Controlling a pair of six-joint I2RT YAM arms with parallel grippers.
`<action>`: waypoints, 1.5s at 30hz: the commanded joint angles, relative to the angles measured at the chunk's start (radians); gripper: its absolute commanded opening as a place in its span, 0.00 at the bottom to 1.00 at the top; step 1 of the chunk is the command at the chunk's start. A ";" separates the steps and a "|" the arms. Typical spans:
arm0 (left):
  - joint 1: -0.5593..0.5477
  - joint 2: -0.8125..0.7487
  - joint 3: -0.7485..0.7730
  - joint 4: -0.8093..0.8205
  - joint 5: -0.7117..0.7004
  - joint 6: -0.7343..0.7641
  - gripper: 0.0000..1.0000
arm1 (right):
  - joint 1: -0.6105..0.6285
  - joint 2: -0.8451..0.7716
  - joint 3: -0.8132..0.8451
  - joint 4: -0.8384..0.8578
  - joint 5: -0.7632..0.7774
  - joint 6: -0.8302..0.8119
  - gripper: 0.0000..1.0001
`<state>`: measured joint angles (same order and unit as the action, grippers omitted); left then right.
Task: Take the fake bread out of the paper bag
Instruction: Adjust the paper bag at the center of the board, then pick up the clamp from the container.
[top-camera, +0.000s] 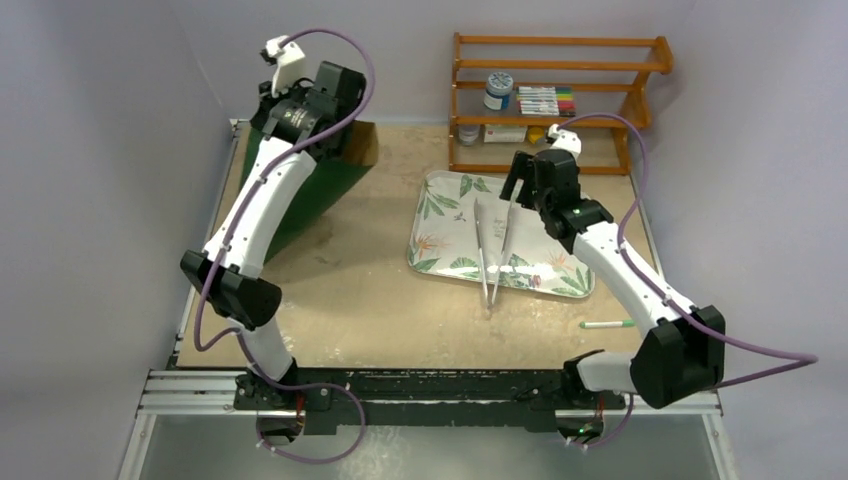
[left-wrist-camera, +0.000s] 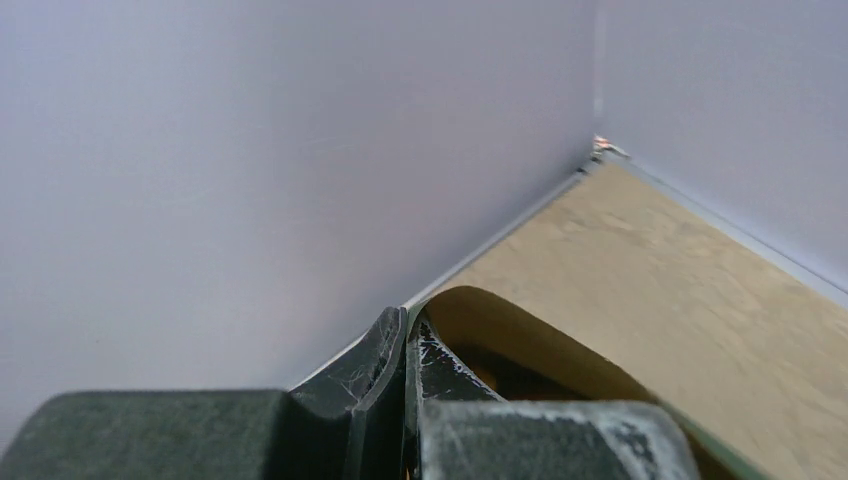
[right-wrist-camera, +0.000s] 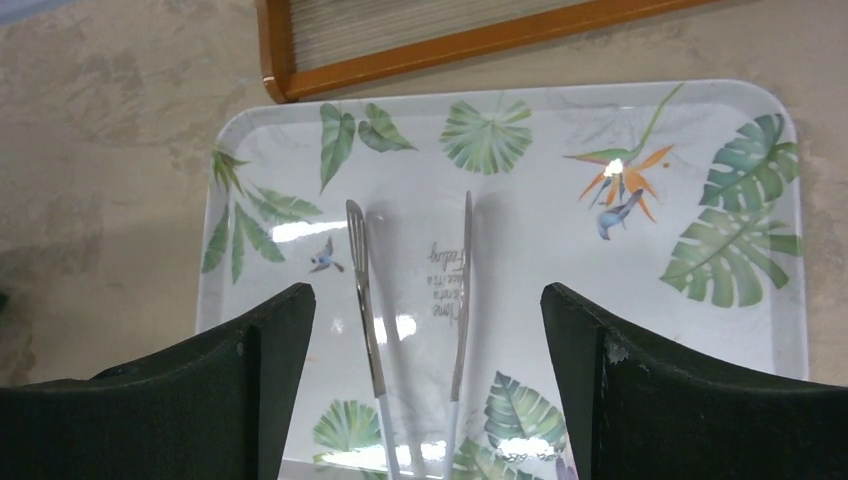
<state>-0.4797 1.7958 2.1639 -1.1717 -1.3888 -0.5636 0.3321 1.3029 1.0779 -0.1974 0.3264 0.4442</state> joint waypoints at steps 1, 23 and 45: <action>0.035 -0.149 -0.148 0.339 -0.290 0.130 0.00 | 0.028 0.034 0.041 -0.013 -0.018 -0.005 0.85; -0.147 -0.790 -1.275 0.776 0.276 -0.143 0.00 | 0.226 0.061 -0.275 -0.028 0.006 0.251 0.87; -0.151 -0.848 -1.425 0.738 0.258 -0.246 0.00 | 0.342 0.263 -0.213 -0.027 0.212 0.377 0.44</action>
<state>-0.6308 0.9668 0.7521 -0.4347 -1.0924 -0.7940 0.6693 1.5547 0.8120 -0.2169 0.4625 0.8101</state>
